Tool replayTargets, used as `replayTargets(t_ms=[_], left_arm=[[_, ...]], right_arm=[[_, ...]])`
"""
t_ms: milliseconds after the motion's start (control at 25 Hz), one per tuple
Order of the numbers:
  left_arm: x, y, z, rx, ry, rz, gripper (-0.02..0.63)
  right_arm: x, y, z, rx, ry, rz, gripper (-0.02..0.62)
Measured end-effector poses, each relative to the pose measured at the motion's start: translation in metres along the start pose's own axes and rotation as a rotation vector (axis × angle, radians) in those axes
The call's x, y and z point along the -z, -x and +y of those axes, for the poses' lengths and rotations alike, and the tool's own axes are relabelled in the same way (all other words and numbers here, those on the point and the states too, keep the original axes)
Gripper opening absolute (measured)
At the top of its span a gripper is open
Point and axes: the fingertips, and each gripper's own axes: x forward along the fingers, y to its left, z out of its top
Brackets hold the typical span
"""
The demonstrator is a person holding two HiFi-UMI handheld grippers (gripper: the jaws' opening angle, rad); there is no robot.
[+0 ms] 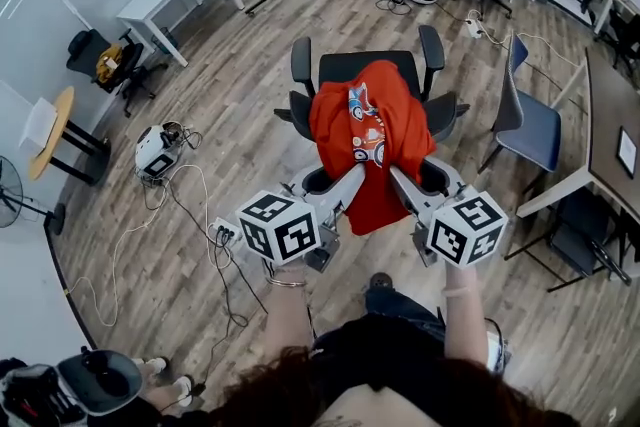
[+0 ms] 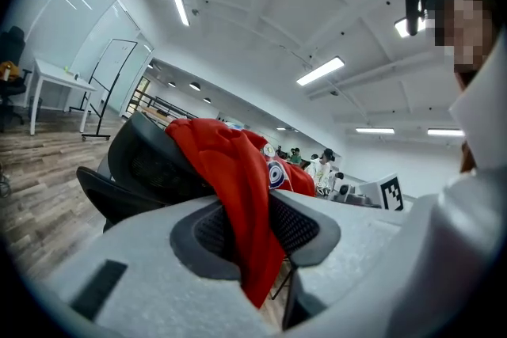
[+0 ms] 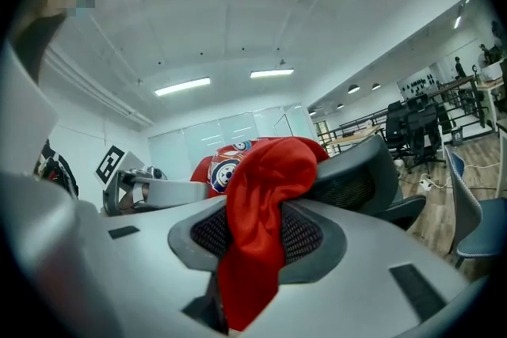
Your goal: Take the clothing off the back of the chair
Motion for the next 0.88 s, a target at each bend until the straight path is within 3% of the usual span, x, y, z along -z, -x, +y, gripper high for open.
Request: replayTargets(t_ms=[440, 880], left_arm=[[0.007, 0.002, -0.030, 0.031, -0.058, 0.027, 0.101], [0.002, 0.016, -0.058, 0.085, -0.088, 0.004, 0.089]], right_arm=[[0.004, 0.007, 0.018, 0.029, 0.094, 0.014, 0.081], [-0.003, 0.023, 0.042, 0.020, 0.149, -0.036, 0.048]])
